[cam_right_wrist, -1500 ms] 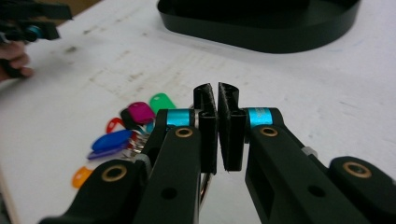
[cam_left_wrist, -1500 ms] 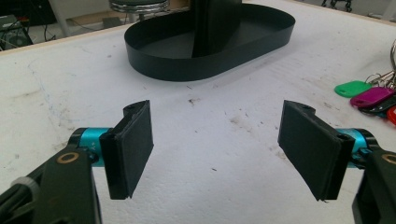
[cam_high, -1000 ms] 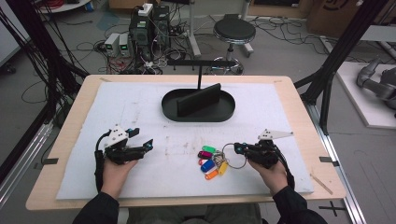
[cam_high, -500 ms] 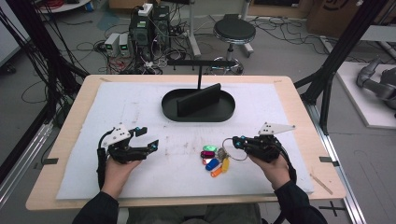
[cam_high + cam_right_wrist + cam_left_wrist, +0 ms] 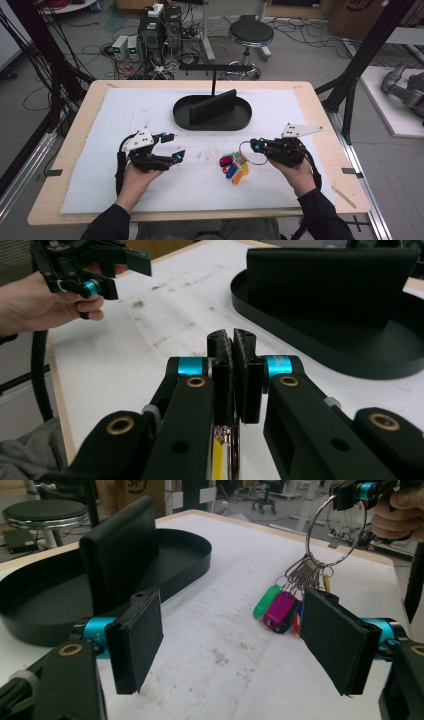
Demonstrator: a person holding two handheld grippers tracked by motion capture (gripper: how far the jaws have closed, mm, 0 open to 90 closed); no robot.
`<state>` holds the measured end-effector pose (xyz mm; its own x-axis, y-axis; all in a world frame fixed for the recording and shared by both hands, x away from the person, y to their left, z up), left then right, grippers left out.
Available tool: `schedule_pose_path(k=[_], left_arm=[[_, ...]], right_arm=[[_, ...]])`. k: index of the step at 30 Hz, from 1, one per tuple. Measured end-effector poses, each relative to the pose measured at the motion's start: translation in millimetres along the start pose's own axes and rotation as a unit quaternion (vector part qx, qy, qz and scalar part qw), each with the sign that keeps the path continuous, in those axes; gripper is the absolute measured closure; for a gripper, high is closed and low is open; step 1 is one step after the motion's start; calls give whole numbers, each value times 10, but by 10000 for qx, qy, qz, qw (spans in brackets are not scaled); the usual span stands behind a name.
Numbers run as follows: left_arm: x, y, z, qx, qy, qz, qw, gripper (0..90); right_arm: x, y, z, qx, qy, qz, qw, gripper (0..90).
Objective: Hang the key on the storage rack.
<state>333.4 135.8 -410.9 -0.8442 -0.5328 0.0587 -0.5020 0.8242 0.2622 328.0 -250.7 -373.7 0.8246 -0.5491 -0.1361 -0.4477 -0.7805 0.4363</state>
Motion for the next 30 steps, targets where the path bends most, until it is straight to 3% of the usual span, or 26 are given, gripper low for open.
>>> schedule_pose_path(k=[5,9,16,19,30], left_arm=[[93,-113,-147,37,-160,295,9994,232],[236,-252,-291,59,-350,618,9975,235],[346,-452,-391,23,-406,982,9943,310],[366,-522,-416,32,-432,1203,9918,366],[423,-671,-438,-40,-397,1438,9888,456]], right_arm=[[-24,-25,-94,62,110,-139,9998,873],[-79,-85,-173,57,204,-299,9993,873],[-165,-165,-260,54,354,-519,9980,873],[-196,-187,-282,34,419,-612,9972,874],[-267,-223,-306,36,496,-870,9950,874]])
Point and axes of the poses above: each handheld gripper's, and its own axes: y roughly backward along the jaws, z roughly out of its underside, x roughly to its right, the point moved 2 cm from there along -y, roughly forward along the jaws, and after that the axes turned 1 degree about -x, right-handed, at the moved point
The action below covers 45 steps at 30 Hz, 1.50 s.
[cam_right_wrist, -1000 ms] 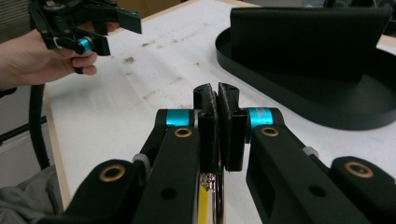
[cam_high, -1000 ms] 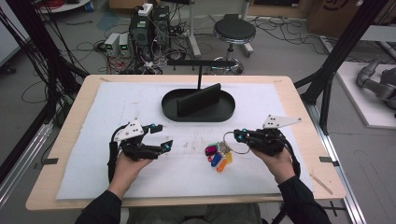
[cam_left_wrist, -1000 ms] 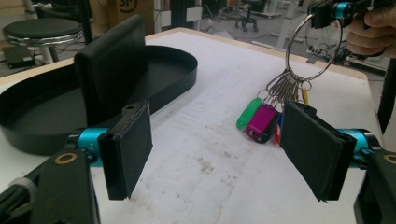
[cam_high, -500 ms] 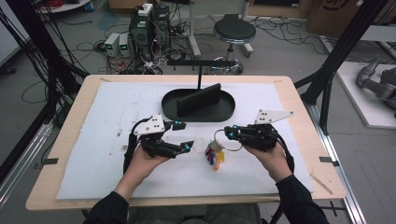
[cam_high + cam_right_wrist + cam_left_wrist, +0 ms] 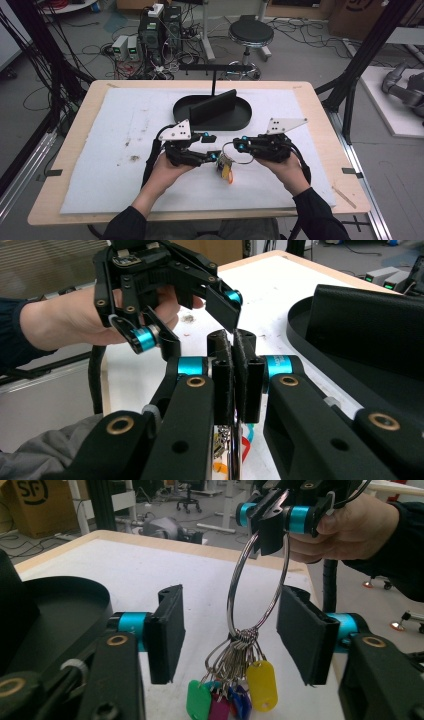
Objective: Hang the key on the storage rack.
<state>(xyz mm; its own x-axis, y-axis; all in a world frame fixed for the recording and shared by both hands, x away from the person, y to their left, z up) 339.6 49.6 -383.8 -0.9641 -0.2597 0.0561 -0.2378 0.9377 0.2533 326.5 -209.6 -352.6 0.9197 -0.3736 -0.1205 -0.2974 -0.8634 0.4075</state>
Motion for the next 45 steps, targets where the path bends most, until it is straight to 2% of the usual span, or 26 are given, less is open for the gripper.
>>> schedule_pose_path(k=[9,10,13,14,17,29,32,41,42,43,45], left_arm=[[30,-93,13,-111,-67,16,9999,537],[36,-99,14,-113,-87,15,9999,582],[48,-118,14,-115,-158,48,9998,618],[50,-123,16,-123,-180,57,9997,661],[60,-142,22,-149,-230,87,9996,713],[54,-124,33,-53,-235,23,9997,802],[69,-127,41,-12,-315,12,9995,842],[82,-106,36,120,-434,-2,9990,859],[83,-100,33,135,-435,0,9990,859],[84,-94,29,171,-419,-5,9990,861],[80,-71,22,253,-407,-20,9989,862]], right_arm=[[-45,-47,-8,-9,42,-79,10000,873],[-49,-51,-8,-19,59,-93,9999,875],[-55,-60,-7,-28,66,-110,9999,875],[-61,-64,-5,-43,58,-120,9999,875],[-64,-70,-5,-22,65,-114,9999,874],[-56,-58,-1,-22,45,-139,9999,874],[-51,-60,-1,-15,57,-127,9999,874],[-44,-49,6,41,34,-155,9999,870],[-40,-45,8,55,60,-166,9998,866],[-36,-32,6,109,68,-159,9998,814],[-33,-19,5,136,49,-166,9998,796]])
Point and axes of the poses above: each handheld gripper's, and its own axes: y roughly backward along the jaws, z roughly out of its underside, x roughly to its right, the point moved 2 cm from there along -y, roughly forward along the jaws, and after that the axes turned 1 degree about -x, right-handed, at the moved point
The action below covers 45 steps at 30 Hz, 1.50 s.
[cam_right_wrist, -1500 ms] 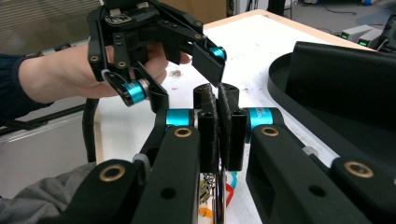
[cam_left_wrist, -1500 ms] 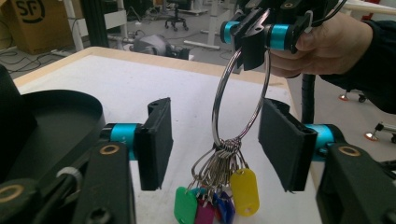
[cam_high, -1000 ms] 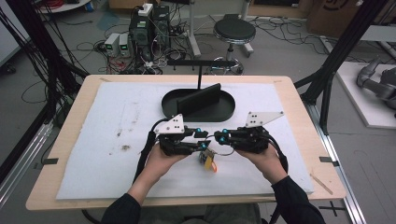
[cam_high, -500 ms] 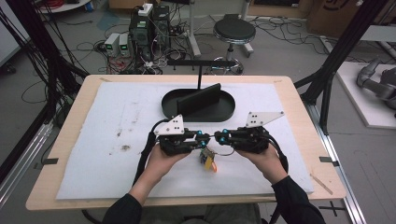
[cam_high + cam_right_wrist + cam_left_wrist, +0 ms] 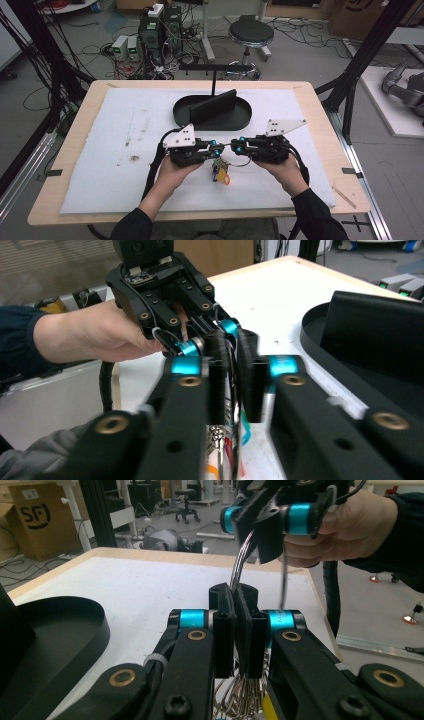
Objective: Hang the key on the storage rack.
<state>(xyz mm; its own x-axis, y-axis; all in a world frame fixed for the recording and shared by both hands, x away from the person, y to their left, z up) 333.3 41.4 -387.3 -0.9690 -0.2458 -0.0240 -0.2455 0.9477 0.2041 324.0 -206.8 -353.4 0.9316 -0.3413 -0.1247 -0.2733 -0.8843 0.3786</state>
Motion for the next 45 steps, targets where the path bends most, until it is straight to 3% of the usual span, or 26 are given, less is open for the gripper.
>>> schedule_pose_path(k=[8,12,14,16,17,18,20,22,23,24,26,28,29,32,35,42,45], left_arm=[[-48,135,-39,197,53,-164,9997,865],[-71,217,-66,279,53,-288,9992,866],[-87,265,-85,322,31,-354,9988,866],[-100,312,-109,348,19,-451,9984,866],[-109,338,-121,361,12,-484,9982,865],[-116,363,-132,389,10,-522,9979,865],[-131,411,-152,437,16,-588,9973,866],[-149,461,-172,436,3,-661,9969,866],[-157,486,-184,442,-12,-697,9966,866],[-168,516,-196,444,-47,-747,9962,866],[-189,577,-229,461,-83,-842,9953,866],[-215,646,-267,510,-119,-972,9939,866],[-234,686,-288,534,-137,-1028,9932,865],[-293,791,-346,614,-157,-1219,9905,865],[-354,880,-390,615,-172,-1413,9879,866],[-453,1020,-455,604,-238,-1758,9823,867],[-506,1075,-478,676,-240,-1948,9782,868]], right_arm=[[63,142,2,310,-49,187,9993,645],[152,258,46,546,-149,544,9969,530],[202,315,81,711,-190,626,9953,522],[264,387,129,866,-316,851,9921,470],[343,450,174,959,-472,1100,9882,423],[343,450,174,959,-472,1100,9882,423],[406,507,229,1044,-605,1322,9838,391],[518,594,336,997,-802,1778,9757,365],[548,620,363,948,-822,1920,9734,360],[548,620,363,948,-822,1920,9734,360],[590,670,410,966,-876,2137,9681,359],[631,713,449,954,-907,2266,9650,359],[661,744,478,942,-958,2395,9616,359],[685,766,496,942,-975,2482,9592,359],[730,801,523,952,-1046,2638,9541,359],[754,830,538,979,-1086,2725,9510,359],[761,845,540,1011,-1084,2782,9490,359]])
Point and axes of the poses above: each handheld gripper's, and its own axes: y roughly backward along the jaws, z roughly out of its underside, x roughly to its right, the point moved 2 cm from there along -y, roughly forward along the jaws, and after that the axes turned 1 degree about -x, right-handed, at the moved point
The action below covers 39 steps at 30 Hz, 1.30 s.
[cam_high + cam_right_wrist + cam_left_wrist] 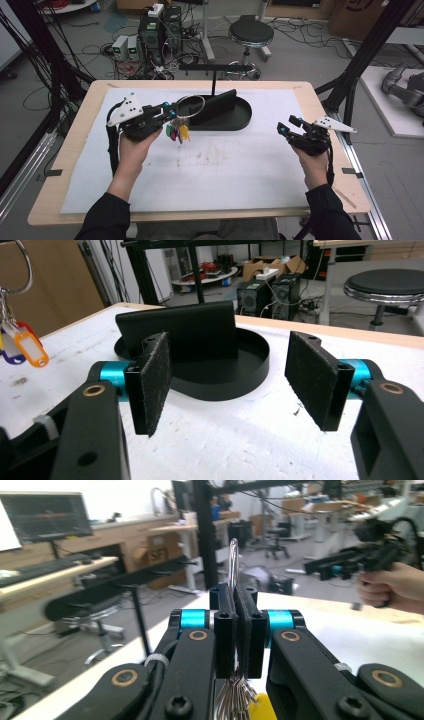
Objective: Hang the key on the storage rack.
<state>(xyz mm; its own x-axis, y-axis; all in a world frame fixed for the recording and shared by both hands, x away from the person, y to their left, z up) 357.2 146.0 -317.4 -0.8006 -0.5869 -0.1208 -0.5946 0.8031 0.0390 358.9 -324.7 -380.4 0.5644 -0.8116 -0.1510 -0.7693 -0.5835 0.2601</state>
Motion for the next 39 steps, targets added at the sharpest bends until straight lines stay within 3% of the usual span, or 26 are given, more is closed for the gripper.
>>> schedule_pose_path(k=[11,24,30,39], left_arm=[[-220,27,-55,28,21,-509,9987,867],[-449,-22,-92,52,11,-1106,9939,866],[-502,-127,-87,9,-49,-1185,9929,866],[-602,-331,-39,-130,-28,-1137,9934,866]], right_arm=[[51,34,14,-12,-50,121,9999,362],[119,118,37,37,-109,234,9997,364],[126,110,39,36,-91,245,9997,364],[129,110,38,43,-101,247,9996,366]])
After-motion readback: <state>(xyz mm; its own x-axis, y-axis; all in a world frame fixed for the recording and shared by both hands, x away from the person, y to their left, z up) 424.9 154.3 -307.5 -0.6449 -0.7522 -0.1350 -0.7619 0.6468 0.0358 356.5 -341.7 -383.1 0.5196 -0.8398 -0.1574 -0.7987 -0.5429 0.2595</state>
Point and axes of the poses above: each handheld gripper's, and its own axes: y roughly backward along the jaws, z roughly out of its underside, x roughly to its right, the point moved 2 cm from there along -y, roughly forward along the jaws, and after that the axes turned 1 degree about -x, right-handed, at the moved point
